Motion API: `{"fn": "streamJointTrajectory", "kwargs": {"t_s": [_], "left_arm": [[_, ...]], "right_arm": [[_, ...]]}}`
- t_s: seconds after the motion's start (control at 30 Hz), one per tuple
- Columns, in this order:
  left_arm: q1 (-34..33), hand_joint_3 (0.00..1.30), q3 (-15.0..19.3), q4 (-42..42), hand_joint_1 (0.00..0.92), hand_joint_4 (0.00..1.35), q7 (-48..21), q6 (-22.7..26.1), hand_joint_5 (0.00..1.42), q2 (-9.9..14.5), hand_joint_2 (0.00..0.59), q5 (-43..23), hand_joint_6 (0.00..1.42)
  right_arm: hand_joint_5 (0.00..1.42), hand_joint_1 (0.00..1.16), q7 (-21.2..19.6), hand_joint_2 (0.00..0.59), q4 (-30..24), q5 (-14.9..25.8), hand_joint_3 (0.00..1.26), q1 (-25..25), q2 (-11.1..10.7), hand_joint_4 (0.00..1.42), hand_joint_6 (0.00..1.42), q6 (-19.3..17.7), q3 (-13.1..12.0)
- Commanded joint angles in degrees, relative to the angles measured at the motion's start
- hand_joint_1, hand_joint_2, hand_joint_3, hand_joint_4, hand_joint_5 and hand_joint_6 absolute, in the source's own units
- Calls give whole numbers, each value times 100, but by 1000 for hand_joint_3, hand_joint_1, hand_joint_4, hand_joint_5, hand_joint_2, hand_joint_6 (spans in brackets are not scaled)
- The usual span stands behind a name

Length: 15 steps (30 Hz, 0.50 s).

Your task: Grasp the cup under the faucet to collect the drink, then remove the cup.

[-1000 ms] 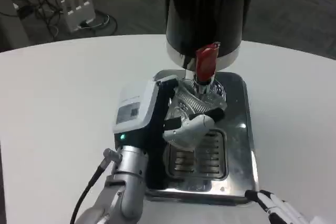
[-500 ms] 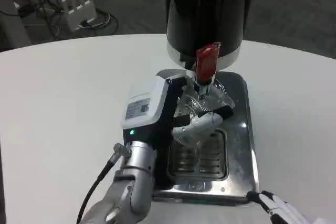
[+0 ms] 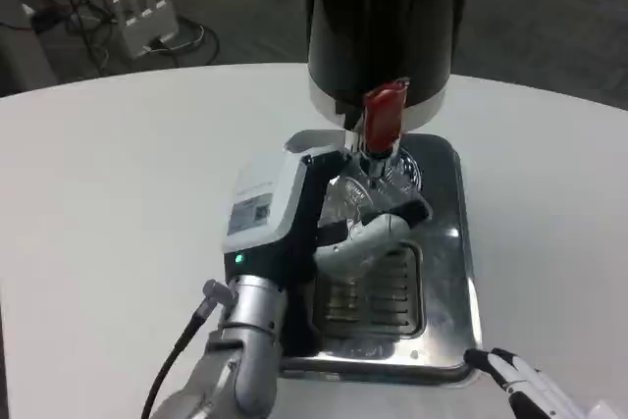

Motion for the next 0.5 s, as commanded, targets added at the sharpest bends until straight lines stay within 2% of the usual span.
{"fn": "streamJointTrajectory", "kwargs": {"t_s": [0.03,0.5], "left_arm": [[81,718,-8,-232,29,285,3,-290,436,62,162,-82,524],[122,730,-5,-233,8,285,-10,-337,436,124,155,-83,503]], "right_arm": [[0,513,-96,490,-30,89,75,31,-7,0,0,-114,-10],[0,513,-251,490,15,184,75,22,13,0,0,-170,-10]]}}
